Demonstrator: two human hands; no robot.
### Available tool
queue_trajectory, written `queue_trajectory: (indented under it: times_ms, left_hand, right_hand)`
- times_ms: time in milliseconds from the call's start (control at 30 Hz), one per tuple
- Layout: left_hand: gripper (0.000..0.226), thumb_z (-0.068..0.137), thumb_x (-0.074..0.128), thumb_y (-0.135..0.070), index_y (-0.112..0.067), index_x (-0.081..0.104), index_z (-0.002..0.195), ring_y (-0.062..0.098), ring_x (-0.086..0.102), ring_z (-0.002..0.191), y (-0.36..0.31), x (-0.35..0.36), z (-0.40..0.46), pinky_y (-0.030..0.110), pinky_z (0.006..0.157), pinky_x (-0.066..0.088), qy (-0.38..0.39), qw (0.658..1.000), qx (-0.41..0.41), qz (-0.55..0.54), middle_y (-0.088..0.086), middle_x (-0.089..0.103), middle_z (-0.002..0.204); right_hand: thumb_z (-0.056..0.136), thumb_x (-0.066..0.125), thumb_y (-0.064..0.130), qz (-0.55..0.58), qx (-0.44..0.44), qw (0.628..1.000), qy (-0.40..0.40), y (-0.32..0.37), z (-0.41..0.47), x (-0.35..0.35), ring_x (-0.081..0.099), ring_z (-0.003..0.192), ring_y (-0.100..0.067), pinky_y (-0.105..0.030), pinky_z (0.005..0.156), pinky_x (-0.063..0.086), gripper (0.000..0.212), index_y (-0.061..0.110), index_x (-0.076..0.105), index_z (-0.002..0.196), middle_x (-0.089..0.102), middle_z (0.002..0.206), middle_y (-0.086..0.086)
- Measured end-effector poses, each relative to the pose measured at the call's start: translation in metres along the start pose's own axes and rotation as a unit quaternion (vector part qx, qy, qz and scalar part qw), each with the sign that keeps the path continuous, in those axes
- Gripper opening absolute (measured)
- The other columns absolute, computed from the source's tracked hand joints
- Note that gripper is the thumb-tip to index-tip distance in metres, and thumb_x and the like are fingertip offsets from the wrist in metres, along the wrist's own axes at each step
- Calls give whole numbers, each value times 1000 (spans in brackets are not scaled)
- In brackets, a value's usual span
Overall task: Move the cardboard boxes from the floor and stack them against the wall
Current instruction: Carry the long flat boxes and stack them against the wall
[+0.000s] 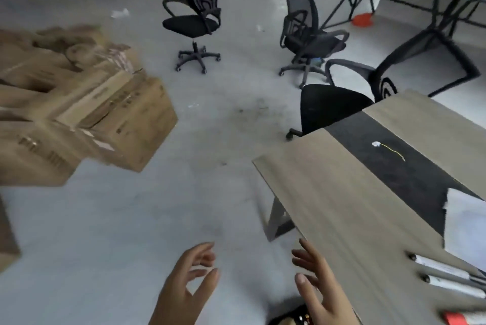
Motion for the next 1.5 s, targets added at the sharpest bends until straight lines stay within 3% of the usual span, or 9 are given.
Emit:
queue_trajectory:
  times_ms: [167,300,533,667,833,933,1167,1333,1500]
  left_hand:
    - [42,56,67,-59,-53,61,98,7,65,84,39,-115,-67,12,71,50,-116,992,-52,2,-16,68,87]
    - [36,65,68,-28,-57,64,86,8,65,79,66,-184,-116,9,67,50,-205,974,-92,-13,-16,69,81]
    - [50,74,67,-7,-56,63,87,6,65,81,104,-251,-117,9,67,49,-274,949,-151,-31,-18,68,80]
    - [39,69,61,-19,-53,62,89,6,64,84,117,-279,-70,10,68,50,-296,941,-154,-48,-16,68,83]
    - [54,80,65,5,-49,63,88,5,64,83,135,-324,12,8,67,49,-316,933,-163,-52,-14,68,81]
    - [43,73,65,-13,-55,64,83,6,64,83,137,-357,68,8,67,49,-335,927,-161,-54,-16,68,81]
    - [56,82,61,9,-46,62,89,1,62,86,161,-445,169,7,69,48,-358,916,-173,-56,-14,67,94]
    - [42,83,60,10,-31,70,84,-3,62,82,202,-525,238,4,65,47,-340,918,-192,-70,-17,68,95]
    - [43,85,60,3,-39,67,89,0,61,89,231,-630,313,6,70,47,-271,943,-185,-58,2,69,91]
  right_hand:
    - [73,55,34,23,-15,996,82,21,-30,115,62,100,3,-6,79,45,52,73,45,106,61,109,31]
    - [68,64,53,25,-9,986,164,46,-39,192,63,102,1,-8,80,46,45,70,48,106,62,110,27]
    - [72,54,29,-21,-19,964,264,76,-10,286,61,101,6,-8,80,46,53,71,47,104,61,108,32]
    - [77,55,27,-37,-7,963,268,85,34,321,61,100,6,-5,78,45,49,67,47,104,61,106,32]
    - [88,56,-2,-60,-8,962,267,106,127,372,62,96,8,-4,75,44,75,73,49,96,63,100,32]
    - [89,54,0,-67,-17,959,274,131,188,409,62,95,8,-4,76,44,73,72,48,97,63,100,32]
    - [81,55,40,-60,-3,958,282,169,286,495,60,100,7,-2,76,42,37,57,48,113,58,112,31]
    - [92,54,7,-60,24,964,257,176,346,576,60,98,6,-2,74,42,43,43,53,115,66,108,11]
    - [93,52,13,-53,47,977,199,202,394,676,60,99,4,-16,79,48,38,42,49,116,64,112,13]
Point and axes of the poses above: each hand's wrist, its own z-axis towards the middle knuckle, its own x-axis out of the palm, y = z × x, the point moved 2 cm from there along z, towards the middle knuckle
